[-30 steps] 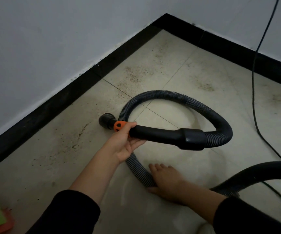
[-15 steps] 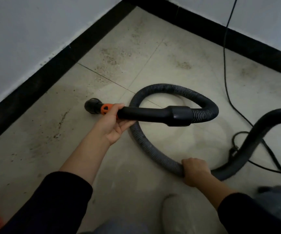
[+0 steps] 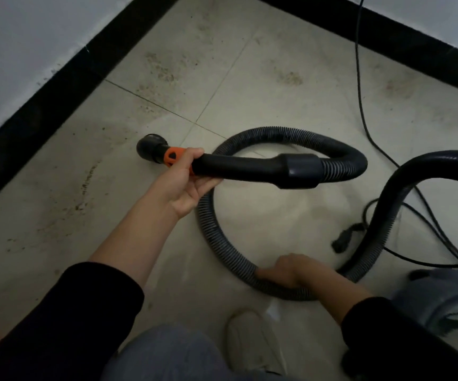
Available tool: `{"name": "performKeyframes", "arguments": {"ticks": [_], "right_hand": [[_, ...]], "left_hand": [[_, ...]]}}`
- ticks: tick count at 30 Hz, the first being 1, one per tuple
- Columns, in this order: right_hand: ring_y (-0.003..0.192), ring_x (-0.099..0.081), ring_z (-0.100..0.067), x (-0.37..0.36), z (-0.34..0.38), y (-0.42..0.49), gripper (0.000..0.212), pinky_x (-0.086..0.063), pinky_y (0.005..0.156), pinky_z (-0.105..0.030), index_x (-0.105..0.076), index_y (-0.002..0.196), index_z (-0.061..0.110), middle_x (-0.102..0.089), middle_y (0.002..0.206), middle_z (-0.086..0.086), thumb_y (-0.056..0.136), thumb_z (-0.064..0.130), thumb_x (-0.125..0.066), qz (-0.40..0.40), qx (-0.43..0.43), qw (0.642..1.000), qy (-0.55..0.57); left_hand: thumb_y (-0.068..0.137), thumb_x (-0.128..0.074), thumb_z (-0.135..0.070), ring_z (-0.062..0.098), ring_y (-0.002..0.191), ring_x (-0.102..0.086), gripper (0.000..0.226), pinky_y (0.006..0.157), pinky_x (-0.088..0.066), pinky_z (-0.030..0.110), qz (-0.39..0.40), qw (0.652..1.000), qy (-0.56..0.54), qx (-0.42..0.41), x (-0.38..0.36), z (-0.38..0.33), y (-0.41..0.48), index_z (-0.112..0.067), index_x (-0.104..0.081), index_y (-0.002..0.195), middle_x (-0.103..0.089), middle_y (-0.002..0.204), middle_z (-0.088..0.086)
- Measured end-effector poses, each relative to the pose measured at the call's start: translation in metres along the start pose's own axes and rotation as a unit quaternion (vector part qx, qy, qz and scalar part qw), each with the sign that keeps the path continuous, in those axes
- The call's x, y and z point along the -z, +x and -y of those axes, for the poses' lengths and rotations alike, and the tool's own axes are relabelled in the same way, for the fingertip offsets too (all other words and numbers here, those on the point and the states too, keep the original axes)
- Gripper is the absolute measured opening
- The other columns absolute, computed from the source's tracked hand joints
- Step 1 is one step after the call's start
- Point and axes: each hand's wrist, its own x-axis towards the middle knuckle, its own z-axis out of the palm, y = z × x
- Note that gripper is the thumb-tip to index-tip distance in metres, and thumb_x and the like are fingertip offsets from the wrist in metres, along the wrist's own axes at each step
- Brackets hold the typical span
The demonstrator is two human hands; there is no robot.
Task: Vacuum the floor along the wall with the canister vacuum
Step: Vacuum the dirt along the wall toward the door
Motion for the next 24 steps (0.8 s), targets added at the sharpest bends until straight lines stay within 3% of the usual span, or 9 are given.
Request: {"name": "performKeyframes", "arguments": {"ticks": [4,6,8,10,13,15,18,21,24], "right_hand": [[0.108,-0.058,-0.030,-0.007,0.028,0.001,0.039,-0.040,0.074,-0.030,-0.052,0.121,0.012,-0.057,0.119,-0.012,0.090,0.036,-0.056,-0.179,0.145,0.971,-0.063],[0.108,-0.054,-0.028,-0.011,0.041,0.005,0.054,-0.045,0.078,-0.034,-0.038,0.135,0.016,-0.050,0.123,-0.008,0.086,0.018,-0.061,-0.221,0.232,0.946,-0.050],[0.111,-0.053,-0.029,-0.012,0.055,0.013,0.063,-0.047,0.084,-0.037,-0.031,0.141,0.017,-0.047,0.125,-0.007,0.086,0.020,-0.060,-0.222,0.255,0.940,-0.052],[0.110,-0.056,-0.033,-0.006,0.073,0.020,0.057,-0.047,0.085,-0.038,-0.033,0.140,0.015,-0.052,0.122,-0.011,0.090,0.036,-0.052,-0.237,0.226,0.944,-0.051],[0.107,-0.061,-0.034,0.004,0.101,0.033,0.084,-0.047,0.084,-0.039,-0.011,0.154,0.016,-0.061,0.121,-0.013,0.091,0.063,-0.041,-0.261,0.188,0.945,-0.064],[0.106,-0.062,-0.033,0.008,0.114,0.040,0.077,-0.045,0.080,-0.037,-0.015,0.152,0.016,-0.063,0.120,-0.012,0.093,0.057,-0.044,-0.277,0.179,0.942,-0.066],[0.107,-0.062,-0.031,0.009,0.108,0.038,0.049,-0.047,0.082,-0.035,-0.042,0.130,0.015,-0.063,0.120,-0.011,0.090,0.041,-0.054,-0.274,0.147,0.950,-0.027],[0.113,-0.061,-0.029,-0.004,0.072,0.022,0.045,-0.049,0.092,-0.034,-0.057,0.124,0.015,-0.063,0.122,-0.010,0.087,0.040,-0.058,-0.197,0.073,0.977,-0.037],[0.117,-0.059,-0.027,-0.027,0.031,0.003,0.044,-0.048,0.095,-0.033,-0.058,0.125,0.016,-0.061,0.126,-0.008,0.087,0.038,-0.059,-0.136,0.023,0.987,-0.087]], "left_hand": [[0.095,-0.055,-0.012,0.032,0.109,-0.063,0.008,0.077,-0.058,0.041,-0.017,0.999,-0.004,-0.030,0.009,-0.010,-0.002,-0.006,-0.051,0.093,-0.064,0.112,0.020],[0.095,-0.056,-0.012,0.033,0.110,-0.064,0.010,0.078,-0.057,0.041,-0.019,0.999,-0.005,-0.035,0.014,-0.013,-0.004,-0.004,-0.051,0.096,-0.063,0.118,0.022],[0.094,-0.056,-0.012,0.033,0.109,-0.064,0.011,0.078,-0.058,0.041,-0.022,0.999,-0.016,-0.044,0.019,-0.015,-0.005,-0.004,-0.051,0.097,-0.063,0.118,0.022],[0.095,-0.056,-0.012,0.032,0.108,-0.064,0.009,0.077,-0.058,0.040,-0.025,0.998,-0.029,-0.051,0.022,-0.018,-0.007,-0.004,-0.051,0.095,-0.065,0.111,0.020],[0.095,-0.055,-0.012,0.032,0.107,-0.064,0.009,0.076,-0.058,0.040,-0.028,0.998,-0.031,-0.051,0.027,-0.019,-0.009,-0.004,-0.051,0.094,-0.064,0.108,0.020],[0.095,-0.055,-0.012,0.032,0.109,-0.064,0.010,0.076,-0.058,0.040,-0.029,0.998,-0.017,-0.048,0.031,-0.020,-0.010,-0.003,-0.051,0.096,-0.063,0.115,0.023],[0.095,-0.056,-0.013,0.033,0.108,-0.065,0.011,0.076,-0.059,0.039,-0.037,0.998,-0.009,-0.054,0.034,-0.028,-0.013,-0.003,-0.051,0.097,-0.064,0.113,0.022],[0.095,-0.057,-0.012,0.031,0.100,-0.067,0.011,0.075,-0.059,0.038,-0.052,0.997,-0.002,-0.064,0.032,-0.038,-0.019,-0.004,-0.050,0.096,-0.066,0.103,0.019],[0.094,-0.058,-0.012,0.029,0.092,-0.068,0.010,0.069,-0.060,0.036,-0.057,0.997,0.017,-0.041,0.027,-0.040,-0.024,-0.005,-0.050,0.095,-0.064,0.104,0.018]]}}
